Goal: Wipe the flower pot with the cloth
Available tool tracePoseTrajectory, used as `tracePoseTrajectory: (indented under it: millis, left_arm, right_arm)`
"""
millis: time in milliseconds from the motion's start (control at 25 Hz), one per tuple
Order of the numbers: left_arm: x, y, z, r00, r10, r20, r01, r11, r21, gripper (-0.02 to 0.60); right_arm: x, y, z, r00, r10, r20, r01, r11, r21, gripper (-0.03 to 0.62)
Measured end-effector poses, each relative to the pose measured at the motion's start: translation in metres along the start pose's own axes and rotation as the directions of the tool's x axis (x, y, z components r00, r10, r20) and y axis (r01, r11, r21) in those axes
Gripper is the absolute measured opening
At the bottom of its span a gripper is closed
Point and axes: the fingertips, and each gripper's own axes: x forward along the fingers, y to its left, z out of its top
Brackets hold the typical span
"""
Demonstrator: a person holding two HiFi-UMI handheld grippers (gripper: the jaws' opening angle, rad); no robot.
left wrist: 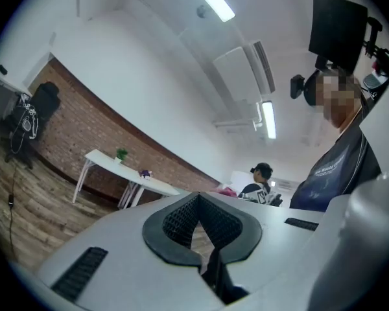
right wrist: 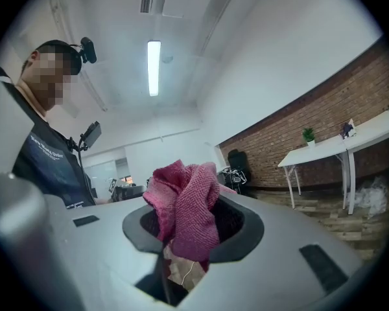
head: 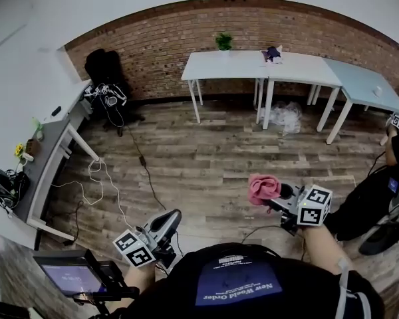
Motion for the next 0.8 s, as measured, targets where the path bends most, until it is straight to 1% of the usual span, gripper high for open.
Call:
tracePoseTrajectory:
  millis: [80, 160, 320, 440, 520, 680, 760, 800]
  left_arm:
    - [0.010, 0.022, 0.005, 1.000, 0.008, 0.008, -0.007, 1.000, -0.014, -0.002]
    - [0.024, 0.048, 0.009, 1.000, -0.003, 0.014, 0.004, 1.000, -0.026, -0.002]
    - [0.052, 0.105, 0.014, 0.997, -0.075, 0.013, 0.076, 0.996, -0.036, -0.002]
    - [0.074, 0.160, 0.046, 0.988, -0.152, 0.030, 0.153, 0.987, -0.057, -0.002]
    - [0.078, 0.196, 0.073, 0.983, -0.181, 0.010, 0.181, 0.982, -0.049, -0.002]
    - [0.080, 0.266, 0.121, 0.978, -0.208, -0.022, 0.207, 0.978, -0.018, -0.002]
    - [0.090, 0.299, 0.133, 0.977, -0.208, -0.032, 0.208, 0.978, -0.025, -0.002]
    - [0.097, 0.311, 0.136, 0.977, -0.209, -0.036, 0.208, 0.978, -0.033, -0.002]
  right_arm:
    - [0.010, -0.021, 0.000, 1.000, -0.008, -0.003, 0.008, 1.000, 0.008, 0.110]
    - [0.022, -0.041, 0.001, 1.000, -0.023, -0.008, 0.023, 1.000, 0.010, 0.109]
    - [0.053, -0.079, 0.005, 0.997, -0.078, -0.004, 0.078, 0.997, -0.019, 0.109]
    - [0.091, -0.113, 0.028, 0.989, -0.146, 0.027, 0.146, 0.989, -0.033, 0.110]
    - [0.124, -0.129, 0.044, 0.983, -0.178, 0.046, 0.179, 0.984, -0.019, 0.109]
    - [0.190, -0.162, 0.080, 0.976, -0.208, 0.068, 0.210, 0.977, -0.028, 0.109]
    - [0.215, -0.174, 0.091, 0.976, -0.206, 0.075, 0.209, 0.977, -0.031, 0.109]
    - [0.223, -0.179, 0.092, 0.977, -0.203, 0.063, 0.206, 0.978, -0.036, 0.109]
